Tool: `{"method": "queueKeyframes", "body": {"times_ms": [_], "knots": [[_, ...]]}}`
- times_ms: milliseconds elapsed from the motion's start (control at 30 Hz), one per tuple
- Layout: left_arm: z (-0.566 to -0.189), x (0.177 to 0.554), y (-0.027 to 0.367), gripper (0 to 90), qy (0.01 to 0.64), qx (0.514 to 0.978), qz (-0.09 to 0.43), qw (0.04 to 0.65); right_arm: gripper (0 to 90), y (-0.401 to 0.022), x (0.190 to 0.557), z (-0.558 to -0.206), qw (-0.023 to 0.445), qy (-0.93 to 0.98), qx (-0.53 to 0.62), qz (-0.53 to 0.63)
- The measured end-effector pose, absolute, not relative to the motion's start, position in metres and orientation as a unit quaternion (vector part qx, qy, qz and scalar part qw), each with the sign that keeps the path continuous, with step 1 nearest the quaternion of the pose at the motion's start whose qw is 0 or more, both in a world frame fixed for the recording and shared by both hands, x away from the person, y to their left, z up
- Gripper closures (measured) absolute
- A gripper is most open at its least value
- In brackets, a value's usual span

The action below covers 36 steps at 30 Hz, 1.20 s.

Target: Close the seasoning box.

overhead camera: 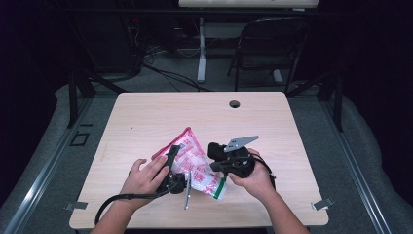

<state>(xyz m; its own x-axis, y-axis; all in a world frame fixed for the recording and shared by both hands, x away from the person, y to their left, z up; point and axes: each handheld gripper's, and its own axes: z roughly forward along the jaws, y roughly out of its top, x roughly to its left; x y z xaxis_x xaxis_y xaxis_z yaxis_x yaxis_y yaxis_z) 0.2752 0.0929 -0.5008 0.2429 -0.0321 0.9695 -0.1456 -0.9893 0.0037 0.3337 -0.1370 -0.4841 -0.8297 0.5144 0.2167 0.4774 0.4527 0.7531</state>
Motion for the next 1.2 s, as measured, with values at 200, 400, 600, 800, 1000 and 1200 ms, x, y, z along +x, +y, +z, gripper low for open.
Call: {"method": "queueKeyframes", "body": {"times_ms": [200,400,600,800,1000,1200], "knots": [[-0.5001,0.2751,0.0921,59.8,-0.058,0.785,0.616,0.048,90.0,-0.1373,0.3338,-0.4841,0.022,0.852,0.291,0.435],[-0.4988,0.2747,0.0911,59.9,-0.058,0.784,0.617,0.048,90.0,-0.1378,0.3341,-0.4839,0.025,0.852,0.293,0.434],[-0.4978,0.2755,0.0907,60.1,-0.065,0.778,0.623,0.052,90.0,-0.1381,0.3343,-0.4839,0.026,0.85,0.294,0.437],[-0.4964,0.2743,0.0906,60.1,-0.061,0.782,0.619,0.045,90.0,-0.1376,0.3342,-0.484,0.028,0.849,0.295,0.437],[-0.4948,0.2742,0.0905,60.1,-0.061,0.782,0.619,0.043,90.0,-0.1373,0.3342,-0.4839,0.029,0.848,0.295,0.439],[-0.4935,0.274,0.09,60.2,-0.065,0.781,0.62,0.041,90.0,-0.1368,0.334,-0.484,0.029,0.848,0.295,0.44]]}}
